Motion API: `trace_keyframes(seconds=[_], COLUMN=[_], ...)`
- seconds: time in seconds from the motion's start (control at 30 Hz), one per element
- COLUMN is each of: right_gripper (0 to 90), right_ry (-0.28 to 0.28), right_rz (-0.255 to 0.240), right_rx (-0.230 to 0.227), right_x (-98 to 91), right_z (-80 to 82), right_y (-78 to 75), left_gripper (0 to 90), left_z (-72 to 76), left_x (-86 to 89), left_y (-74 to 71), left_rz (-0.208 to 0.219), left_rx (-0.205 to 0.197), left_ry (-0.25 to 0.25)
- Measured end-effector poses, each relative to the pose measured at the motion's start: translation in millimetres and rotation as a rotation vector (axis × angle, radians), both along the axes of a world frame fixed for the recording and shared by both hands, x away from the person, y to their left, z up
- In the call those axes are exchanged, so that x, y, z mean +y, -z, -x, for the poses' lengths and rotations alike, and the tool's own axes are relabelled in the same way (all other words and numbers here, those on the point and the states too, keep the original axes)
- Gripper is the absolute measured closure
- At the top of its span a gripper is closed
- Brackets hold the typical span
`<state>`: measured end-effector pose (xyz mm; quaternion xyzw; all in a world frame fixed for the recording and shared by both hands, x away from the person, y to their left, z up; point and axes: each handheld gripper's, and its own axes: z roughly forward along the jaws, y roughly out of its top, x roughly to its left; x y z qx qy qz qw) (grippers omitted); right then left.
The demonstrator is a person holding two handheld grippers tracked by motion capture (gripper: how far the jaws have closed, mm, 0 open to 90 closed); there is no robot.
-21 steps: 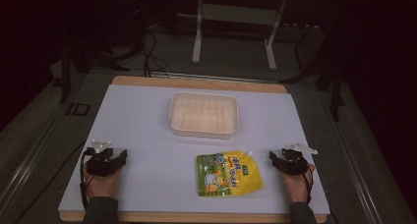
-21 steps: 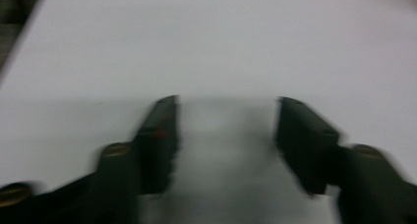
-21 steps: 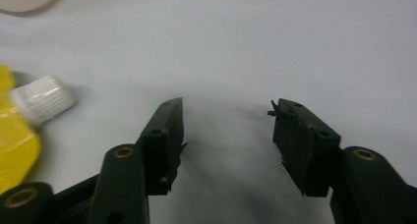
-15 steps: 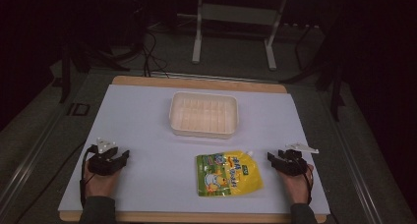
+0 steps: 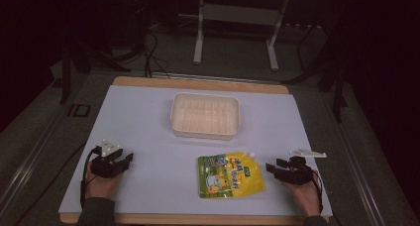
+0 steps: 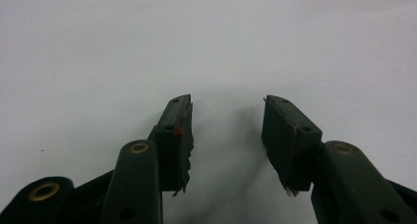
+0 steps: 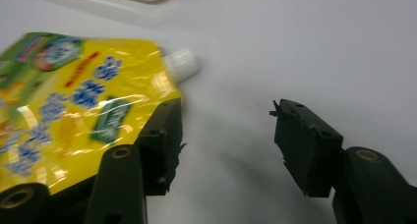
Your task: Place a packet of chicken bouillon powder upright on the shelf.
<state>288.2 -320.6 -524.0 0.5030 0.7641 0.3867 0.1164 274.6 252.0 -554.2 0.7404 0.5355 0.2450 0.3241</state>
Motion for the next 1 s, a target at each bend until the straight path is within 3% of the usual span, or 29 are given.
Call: trace_keyframes(seconds=[0.1, 0.33, 0.67, 1.0], right_gripper=[41.5, 39.6, 37.7, 36.3], right_ry=[-0.019, -0.065, -0.099, -0.123], right_rz=[-0.036, -0.063, -0.065, -0.044], right_rx=[0.026, 0.068, 0.099, 0.093], right_x=[2.3, 14.0, 24.8, 36.7], right_z=[5.5, 15.0, 18.2, 20.3], right_y=[0.5, 7.7, 17.9, 18.2], left_gripper=[54.3, 53.5, 52.3, 51.5], left_z=[0.1, 0.1, 0.2, 0.5], left_x=[0.0, -0.1, -0.4, -1.0], left_y=[0.1, 0.1, 0.2, 0.2], left_rz=[-0.001, -0.001, -0.006, -0.012], left_rx=[-0.001, -0.001, -0.003, -0.006], left_ry=[-0.001, -0.004, -0.009, -0.013])
